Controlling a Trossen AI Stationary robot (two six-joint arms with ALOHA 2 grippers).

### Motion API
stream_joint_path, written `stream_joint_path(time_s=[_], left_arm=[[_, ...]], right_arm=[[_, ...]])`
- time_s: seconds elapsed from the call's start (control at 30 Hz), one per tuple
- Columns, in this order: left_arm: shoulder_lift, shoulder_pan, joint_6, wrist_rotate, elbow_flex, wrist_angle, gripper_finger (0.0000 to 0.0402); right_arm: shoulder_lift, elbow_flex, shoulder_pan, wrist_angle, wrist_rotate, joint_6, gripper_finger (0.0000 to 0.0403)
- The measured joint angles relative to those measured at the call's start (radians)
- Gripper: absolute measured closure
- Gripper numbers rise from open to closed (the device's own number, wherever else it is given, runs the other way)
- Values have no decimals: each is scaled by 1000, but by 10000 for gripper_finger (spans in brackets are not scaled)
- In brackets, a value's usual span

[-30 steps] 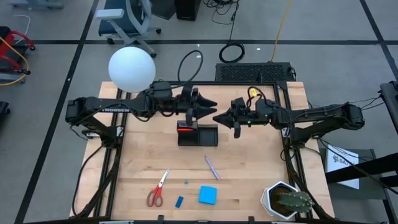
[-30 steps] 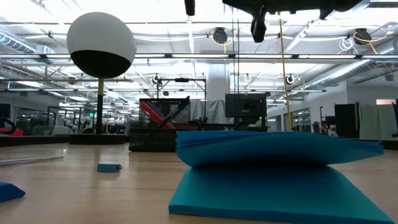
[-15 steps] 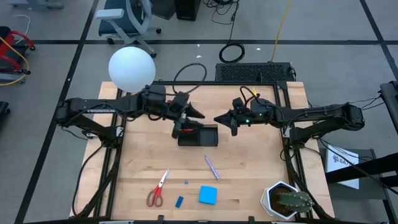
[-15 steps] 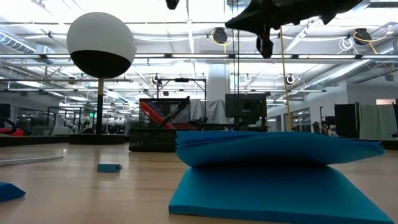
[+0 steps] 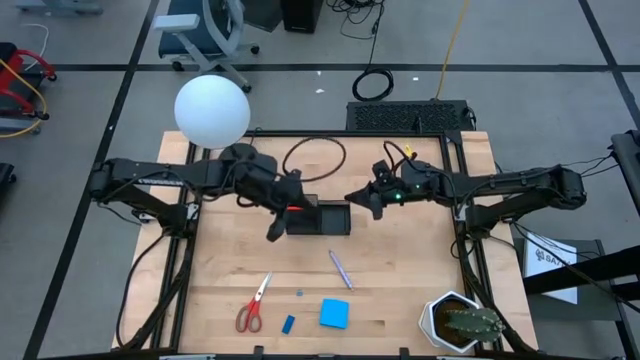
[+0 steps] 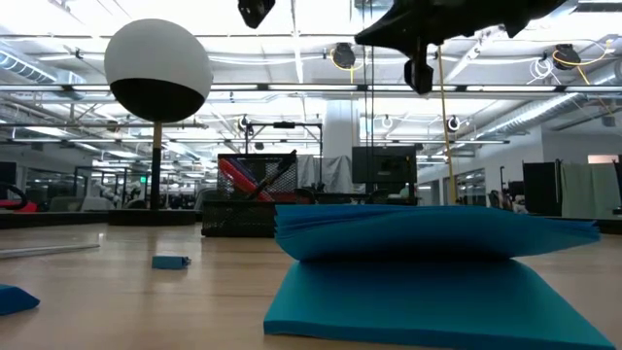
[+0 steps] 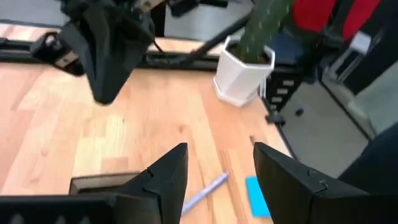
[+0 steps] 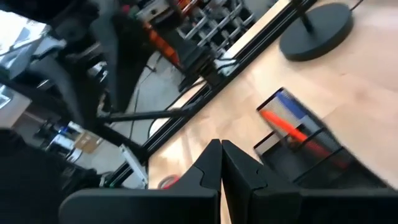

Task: Pick and place office supplies into organizer
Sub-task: Put the purple pen into the desk organizer

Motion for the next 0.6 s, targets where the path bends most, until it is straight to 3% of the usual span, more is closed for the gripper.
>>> stream_joint_path(time_s=[0.3,0.6], left_arm=[[0,-42,86,13,0,-92,215],[-8,-32,20,-160,0,-56,215]], right_arm=[[0,0,21,-7,3,55,403],[0,0,28,24,4,54,403]])
